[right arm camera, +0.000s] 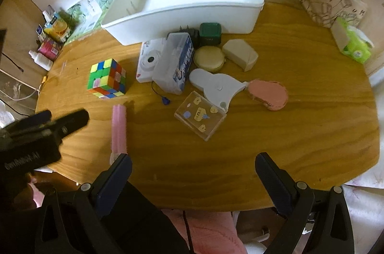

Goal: Organize rigid objects
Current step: 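Move the left tool toward the pink hair curlers on the desk, then grasp the pink hair curlers with the left tool while the right tool grasps the clear acrylic block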

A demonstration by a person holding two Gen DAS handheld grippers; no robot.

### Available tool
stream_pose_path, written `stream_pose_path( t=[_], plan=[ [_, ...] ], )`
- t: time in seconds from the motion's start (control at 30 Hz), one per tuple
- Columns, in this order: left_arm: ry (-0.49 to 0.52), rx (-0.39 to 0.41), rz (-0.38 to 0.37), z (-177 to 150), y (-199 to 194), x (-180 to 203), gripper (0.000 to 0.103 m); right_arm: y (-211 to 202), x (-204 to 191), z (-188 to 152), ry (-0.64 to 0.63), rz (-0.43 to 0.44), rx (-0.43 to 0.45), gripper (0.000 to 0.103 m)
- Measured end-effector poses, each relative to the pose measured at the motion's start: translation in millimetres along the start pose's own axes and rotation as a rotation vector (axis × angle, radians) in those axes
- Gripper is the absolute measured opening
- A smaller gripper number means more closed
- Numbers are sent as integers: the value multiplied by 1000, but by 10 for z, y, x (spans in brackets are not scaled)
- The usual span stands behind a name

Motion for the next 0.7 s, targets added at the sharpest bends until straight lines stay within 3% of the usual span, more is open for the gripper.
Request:
stream_pose_path(
  t=[0.33,0.5,0.7],
  plan=[
    [-131,-221,41,-125,463,-96,102,464,192,162,49,122,-160,102],
    [-208,-282,53,-157,617,-198,101,673,218,282,85,164,-219,99],
    [-270,-316,42,-108,731,-314,93,902,199,410,90,161,-288,95]
  ],
)
Point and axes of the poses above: each gripper's, at about its wrist camera, not at the fingertips, and y roughly the way its jaws point, x to its right, z to its top, the point moved 5 cm from there along y, roughly the way its jaws point, and after that the axes turned 5 degrees about x, right-handed, at the moved point
